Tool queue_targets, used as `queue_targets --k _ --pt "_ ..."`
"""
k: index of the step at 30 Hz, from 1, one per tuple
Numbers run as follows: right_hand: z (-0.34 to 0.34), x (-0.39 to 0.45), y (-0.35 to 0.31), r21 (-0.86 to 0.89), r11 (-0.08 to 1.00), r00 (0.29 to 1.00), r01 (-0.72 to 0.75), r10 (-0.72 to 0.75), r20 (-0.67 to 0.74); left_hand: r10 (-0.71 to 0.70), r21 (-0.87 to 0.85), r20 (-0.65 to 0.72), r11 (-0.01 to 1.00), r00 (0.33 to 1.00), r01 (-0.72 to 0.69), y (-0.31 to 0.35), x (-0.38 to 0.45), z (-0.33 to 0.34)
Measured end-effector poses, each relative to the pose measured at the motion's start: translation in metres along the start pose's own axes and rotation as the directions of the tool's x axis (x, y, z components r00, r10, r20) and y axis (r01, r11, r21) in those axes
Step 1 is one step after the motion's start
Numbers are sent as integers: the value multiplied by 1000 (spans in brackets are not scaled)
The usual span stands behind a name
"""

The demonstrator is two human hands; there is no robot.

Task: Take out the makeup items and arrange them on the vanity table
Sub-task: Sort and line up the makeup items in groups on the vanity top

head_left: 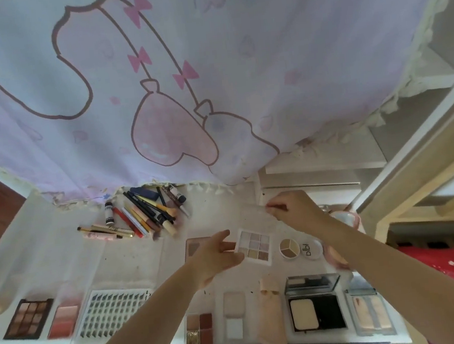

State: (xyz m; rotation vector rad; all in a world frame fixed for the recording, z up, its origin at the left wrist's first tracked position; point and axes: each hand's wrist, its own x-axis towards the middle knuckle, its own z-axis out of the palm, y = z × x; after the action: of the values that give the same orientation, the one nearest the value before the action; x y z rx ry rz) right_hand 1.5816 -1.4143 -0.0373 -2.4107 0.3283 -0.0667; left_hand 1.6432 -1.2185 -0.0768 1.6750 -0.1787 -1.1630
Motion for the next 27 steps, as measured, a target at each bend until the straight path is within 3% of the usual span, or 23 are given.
queue_targets --k 7,11,15,20,22,24,25,27 --pt "48 10 30 -90 982 982 -165 173 82 -90 407 -57 907 994 106 -25 42 28" --pt "57 14 43 -123 961 967 -248 253 24 -69 661 -76 743 995 102 -24 52 40" --pt "59 18 48 -146 932 943 -331 331 -27 -86 766 -59 635 994 101 -19 52 39" --pt "58 9 38 -217 923 943 -318 285 -170 -51 834 -98 540 994 110 -6 40 8" --pt "63 1 30 -229 943 951 -239 180 -251 16 840 -167 525 986 134 0 37 -14" --pt "77 -4 20 -250 967 989 -43 6 -146 49 819 -266 538 963 199 2 32 -38" --pt "88 -4 15 -253 966 998 55 -59 -8 52 799 -315 553 948 235 3 27 -49" --pt "116 4 6 -237 956 951 171 -97 293 65 773 -374 573 925 273 0 18 -68"
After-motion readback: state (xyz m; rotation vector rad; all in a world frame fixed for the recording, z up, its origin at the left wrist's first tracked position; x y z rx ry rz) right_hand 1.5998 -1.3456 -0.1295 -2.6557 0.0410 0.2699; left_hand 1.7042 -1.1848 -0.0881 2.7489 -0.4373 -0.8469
